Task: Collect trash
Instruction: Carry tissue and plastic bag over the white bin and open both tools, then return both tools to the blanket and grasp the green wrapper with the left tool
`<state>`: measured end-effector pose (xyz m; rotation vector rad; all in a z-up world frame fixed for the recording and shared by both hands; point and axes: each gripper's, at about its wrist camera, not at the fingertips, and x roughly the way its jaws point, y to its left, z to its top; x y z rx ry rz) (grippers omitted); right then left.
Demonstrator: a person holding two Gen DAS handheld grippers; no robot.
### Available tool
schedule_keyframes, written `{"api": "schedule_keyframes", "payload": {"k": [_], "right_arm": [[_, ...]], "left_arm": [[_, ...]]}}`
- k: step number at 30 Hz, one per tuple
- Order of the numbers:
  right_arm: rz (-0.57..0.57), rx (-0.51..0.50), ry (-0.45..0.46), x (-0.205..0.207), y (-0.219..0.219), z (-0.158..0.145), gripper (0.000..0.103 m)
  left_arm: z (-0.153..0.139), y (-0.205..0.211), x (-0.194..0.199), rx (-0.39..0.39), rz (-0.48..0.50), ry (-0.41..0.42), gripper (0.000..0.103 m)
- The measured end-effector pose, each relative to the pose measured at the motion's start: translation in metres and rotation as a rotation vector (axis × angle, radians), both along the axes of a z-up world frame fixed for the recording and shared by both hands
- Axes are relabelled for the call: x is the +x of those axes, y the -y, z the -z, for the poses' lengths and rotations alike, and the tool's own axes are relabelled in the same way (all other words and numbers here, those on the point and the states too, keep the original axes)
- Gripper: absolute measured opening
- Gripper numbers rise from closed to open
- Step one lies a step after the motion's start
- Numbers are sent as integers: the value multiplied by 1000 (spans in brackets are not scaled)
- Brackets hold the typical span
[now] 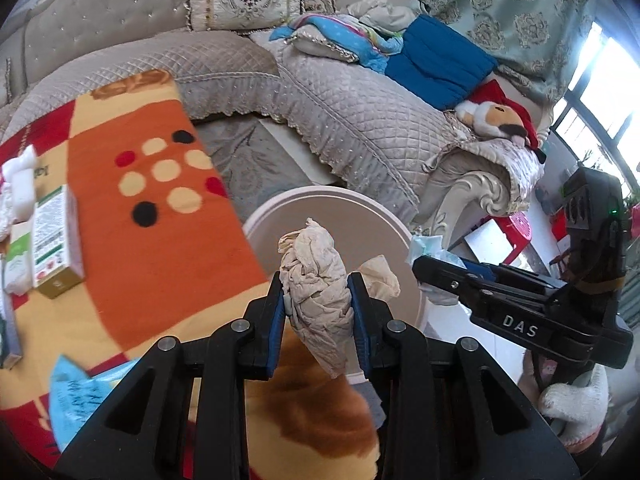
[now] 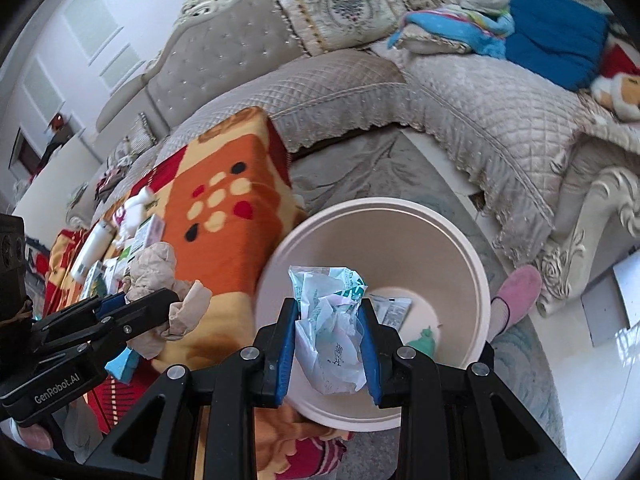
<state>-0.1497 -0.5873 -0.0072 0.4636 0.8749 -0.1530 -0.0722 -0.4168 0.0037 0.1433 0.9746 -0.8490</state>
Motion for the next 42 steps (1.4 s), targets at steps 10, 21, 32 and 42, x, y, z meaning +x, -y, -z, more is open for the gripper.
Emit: {"api": "schedule_keyframes", "payload": {"k": [10,21,32,42], "right_arm": [[64,26,-9,-5,18,11,58],[-8,3,7,7,-13,1,58],[-85,-3,13,23,-56,-8,58],[-190,-17,31,51,-110,-20,58]], "left_arm": [[-1,-1,3,-49,-2,-36,55],[-11,-29,-3,-15,-48,43,55],[-15,-75,6,-12,-118,63,55],[-16,-147,23,0,-233,66,55]]}}
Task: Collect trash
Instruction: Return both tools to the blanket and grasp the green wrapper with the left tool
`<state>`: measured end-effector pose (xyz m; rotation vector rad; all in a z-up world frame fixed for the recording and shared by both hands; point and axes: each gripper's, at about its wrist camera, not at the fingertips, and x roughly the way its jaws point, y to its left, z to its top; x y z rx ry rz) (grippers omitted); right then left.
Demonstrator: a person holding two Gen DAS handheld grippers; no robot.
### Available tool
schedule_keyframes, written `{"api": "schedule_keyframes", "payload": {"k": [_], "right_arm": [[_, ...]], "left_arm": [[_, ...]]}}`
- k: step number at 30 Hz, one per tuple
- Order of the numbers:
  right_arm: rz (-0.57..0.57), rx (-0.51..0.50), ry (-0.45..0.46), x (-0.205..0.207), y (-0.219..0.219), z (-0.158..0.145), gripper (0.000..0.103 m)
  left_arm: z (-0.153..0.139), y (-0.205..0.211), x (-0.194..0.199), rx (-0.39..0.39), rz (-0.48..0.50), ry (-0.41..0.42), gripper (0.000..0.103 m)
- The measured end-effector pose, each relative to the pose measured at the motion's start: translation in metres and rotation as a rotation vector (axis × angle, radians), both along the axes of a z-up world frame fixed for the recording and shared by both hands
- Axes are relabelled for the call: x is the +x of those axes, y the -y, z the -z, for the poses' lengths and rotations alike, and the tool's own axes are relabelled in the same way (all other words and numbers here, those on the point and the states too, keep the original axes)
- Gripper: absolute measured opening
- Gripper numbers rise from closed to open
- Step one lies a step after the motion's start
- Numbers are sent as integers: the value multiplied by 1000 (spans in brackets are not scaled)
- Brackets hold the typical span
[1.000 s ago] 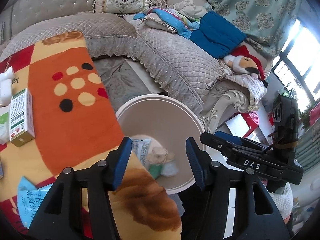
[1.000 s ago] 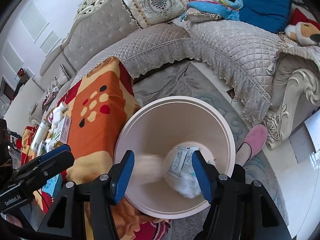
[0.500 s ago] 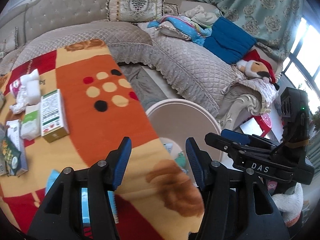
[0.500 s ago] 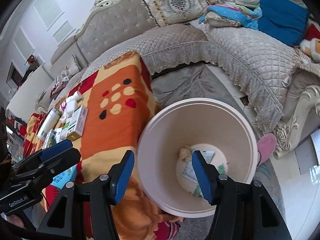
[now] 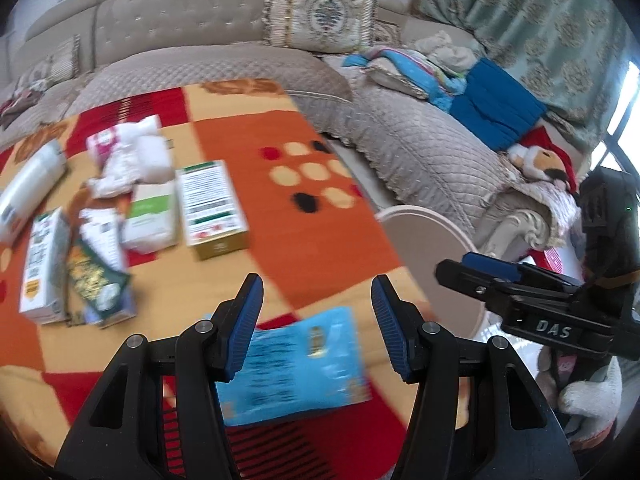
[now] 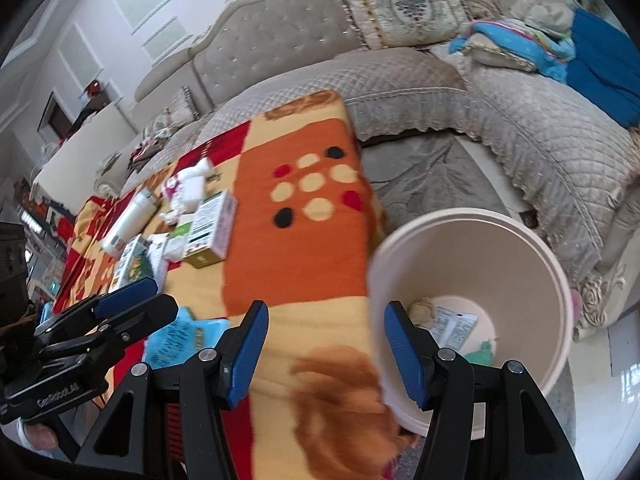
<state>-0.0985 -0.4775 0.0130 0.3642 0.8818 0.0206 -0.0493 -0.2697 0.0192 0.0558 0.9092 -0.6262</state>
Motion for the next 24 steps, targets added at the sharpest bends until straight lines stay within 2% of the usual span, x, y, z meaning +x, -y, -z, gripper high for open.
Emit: {"api": "schedule_keyframes", "payload": {"k": [9,15,18,24], "right_arm": [[-83,15,-9,26,-41,1,58],[-126,9,-19,41,-61,3,63],[-145,9,-30,50,-70,6,63],[-172,14,-39,63,-82,8,64]], "left_arm": [[18,-86,38,13,-189,-55,55],[38,-131,67,-37,-315,-147,55],[45,-140,75,-61,-355,-167,55],[57,-134,91,-57,-406,-196,55]]}}
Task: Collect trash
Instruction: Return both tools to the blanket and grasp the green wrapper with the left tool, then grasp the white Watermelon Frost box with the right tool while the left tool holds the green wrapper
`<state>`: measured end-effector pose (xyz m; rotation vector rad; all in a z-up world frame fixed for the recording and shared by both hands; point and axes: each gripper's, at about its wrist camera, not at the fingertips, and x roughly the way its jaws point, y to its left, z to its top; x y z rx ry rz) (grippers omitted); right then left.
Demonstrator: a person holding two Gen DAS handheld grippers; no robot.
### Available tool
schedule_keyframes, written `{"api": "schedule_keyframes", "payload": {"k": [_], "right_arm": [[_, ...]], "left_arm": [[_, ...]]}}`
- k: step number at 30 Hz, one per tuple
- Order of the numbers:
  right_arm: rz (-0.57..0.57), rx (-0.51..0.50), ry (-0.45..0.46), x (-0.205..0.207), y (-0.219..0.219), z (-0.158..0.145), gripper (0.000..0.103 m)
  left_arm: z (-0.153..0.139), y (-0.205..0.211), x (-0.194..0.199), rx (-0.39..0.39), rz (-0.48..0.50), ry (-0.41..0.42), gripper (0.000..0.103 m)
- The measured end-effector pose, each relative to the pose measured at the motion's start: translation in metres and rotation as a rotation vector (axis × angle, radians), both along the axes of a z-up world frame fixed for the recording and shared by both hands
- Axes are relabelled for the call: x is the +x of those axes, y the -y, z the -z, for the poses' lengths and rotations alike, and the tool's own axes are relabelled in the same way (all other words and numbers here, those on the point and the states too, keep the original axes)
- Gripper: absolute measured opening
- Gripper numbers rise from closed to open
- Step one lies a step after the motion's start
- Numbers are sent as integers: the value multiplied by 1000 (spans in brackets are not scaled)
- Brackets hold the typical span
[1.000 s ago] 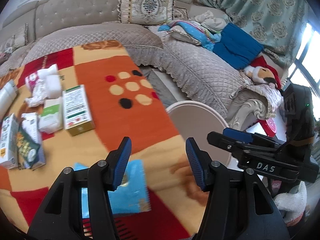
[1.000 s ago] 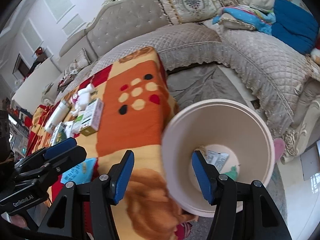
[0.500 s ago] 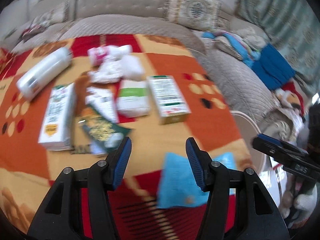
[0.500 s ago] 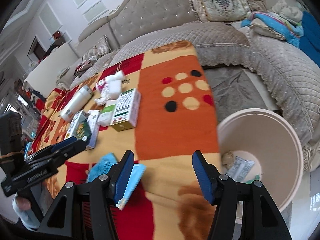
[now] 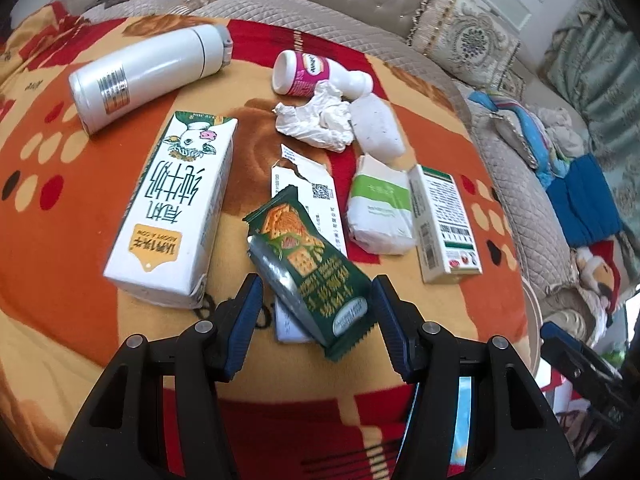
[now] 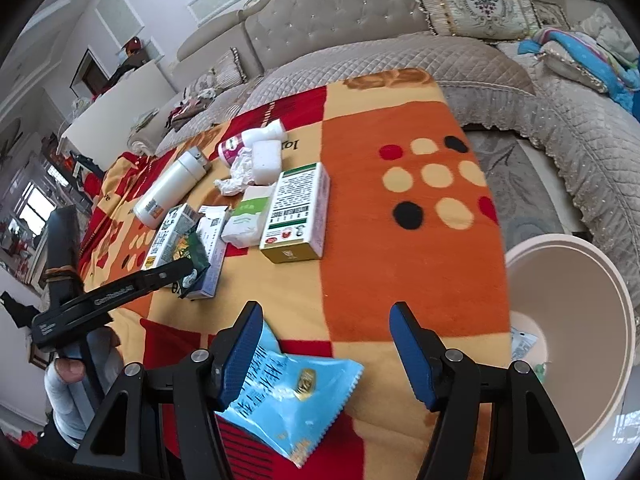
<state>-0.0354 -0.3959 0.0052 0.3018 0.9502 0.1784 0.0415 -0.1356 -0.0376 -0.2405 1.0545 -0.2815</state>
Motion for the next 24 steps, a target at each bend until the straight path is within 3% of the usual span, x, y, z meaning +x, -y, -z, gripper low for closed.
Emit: {"api": "schedule_keyframes", "payload": {"k": [9,10,12,18,24], "right_arm": [[-34,-9,-5,32,-15,-2,64],[-38,-5,-11,36,-16,-1,64],[-49,7,-32,49,-20,3,64],[-67,-39,-67,81,-34,12,64],[-56,-107,-107,115,-48,24,64]], "left_arm": [[8,-1,16,-37,-30,-14,53],[7,-2,18,-46,-31,-14,50],[6,-4,19,-50,-29,-11,32],[-3,-11,16,-68,8,-1,16],[-19,-19,2,-64,61,28,14]]}}
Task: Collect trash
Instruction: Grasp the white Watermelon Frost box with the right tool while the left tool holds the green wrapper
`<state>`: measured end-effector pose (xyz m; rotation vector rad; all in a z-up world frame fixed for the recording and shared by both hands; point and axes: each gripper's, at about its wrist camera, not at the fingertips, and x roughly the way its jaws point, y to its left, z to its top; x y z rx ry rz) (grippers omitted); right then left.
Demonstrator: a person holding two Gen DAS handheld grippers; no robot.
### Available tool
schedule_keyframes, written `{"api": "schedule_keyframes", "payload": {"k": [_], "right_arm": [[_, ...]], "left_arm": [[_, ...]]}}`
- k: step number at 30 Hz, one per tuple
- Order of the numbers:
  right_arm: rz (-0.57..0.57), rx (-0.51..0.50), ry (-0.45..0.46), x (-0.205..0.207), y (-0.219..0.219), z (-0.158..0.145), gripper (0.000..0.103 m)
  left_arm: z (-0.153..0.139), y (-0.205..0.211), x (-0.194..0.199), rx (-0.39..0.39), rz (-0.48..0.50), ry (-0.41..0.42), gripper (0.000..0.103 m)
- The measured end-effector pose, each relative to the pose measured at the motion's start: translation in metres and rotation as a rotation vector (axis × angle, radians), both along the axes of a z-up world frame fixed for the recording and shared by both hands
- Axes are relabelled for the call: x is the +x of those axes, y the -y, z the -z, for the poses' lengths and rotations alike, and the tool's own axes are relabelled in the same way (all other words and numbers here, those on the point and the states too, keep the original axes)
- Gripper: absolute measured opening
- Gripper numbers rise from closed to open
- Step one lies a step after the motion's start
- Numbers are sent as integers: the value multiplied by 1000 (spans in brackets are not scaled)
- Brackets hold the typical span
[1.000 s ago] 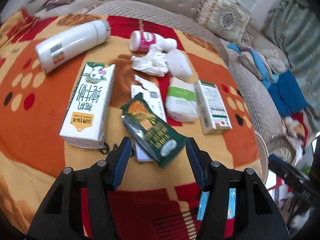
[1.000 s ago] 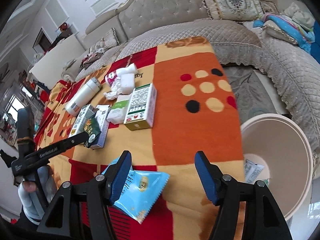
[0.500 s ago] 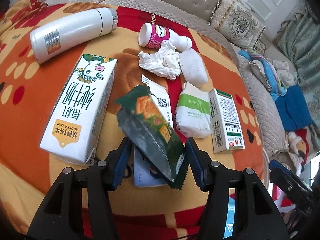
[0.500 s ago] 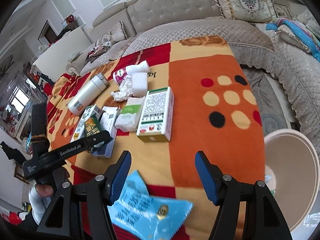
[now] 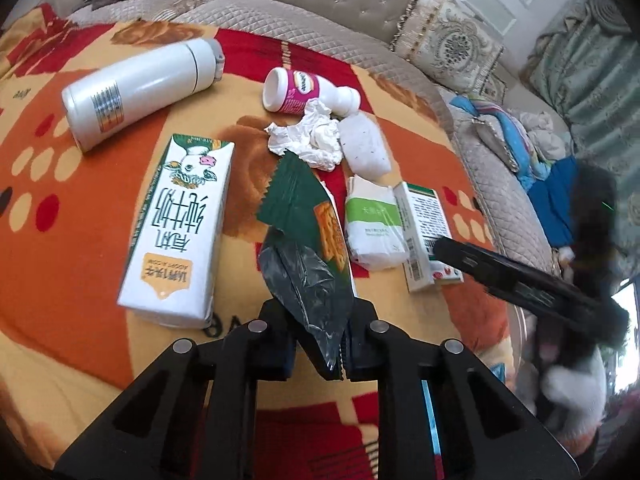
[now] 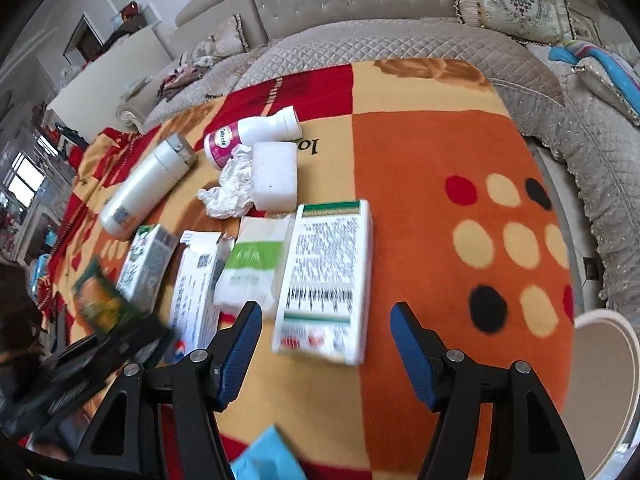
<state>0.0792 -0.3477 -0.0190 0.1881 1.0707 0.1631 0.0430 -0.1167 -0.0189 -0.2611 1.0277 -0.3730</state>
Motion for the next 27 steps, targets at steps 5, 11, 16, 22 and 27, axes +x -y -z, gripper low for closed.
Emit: {"api": "schedule_keyframes", "payload": {"k": [5,11,16,22,27], "right_arm": [[-3,-44,-32,14,-9,15,58],[-16,-70,-36,-8,4,13,53],[-19,-80,-57,-31,20,14,53],[18,-51,-32,-28,20,19,56],[37,-34,17,-39,26,8,53]], "left_arm": [[-5,0,-8,0,34,8,14],[-7,7,-19,12,81,16,14],[1,21,-27,26,124,6,14],[-4,31,-34,28,142,16,14],[-13,36,-41,34,153,36,14]]}}
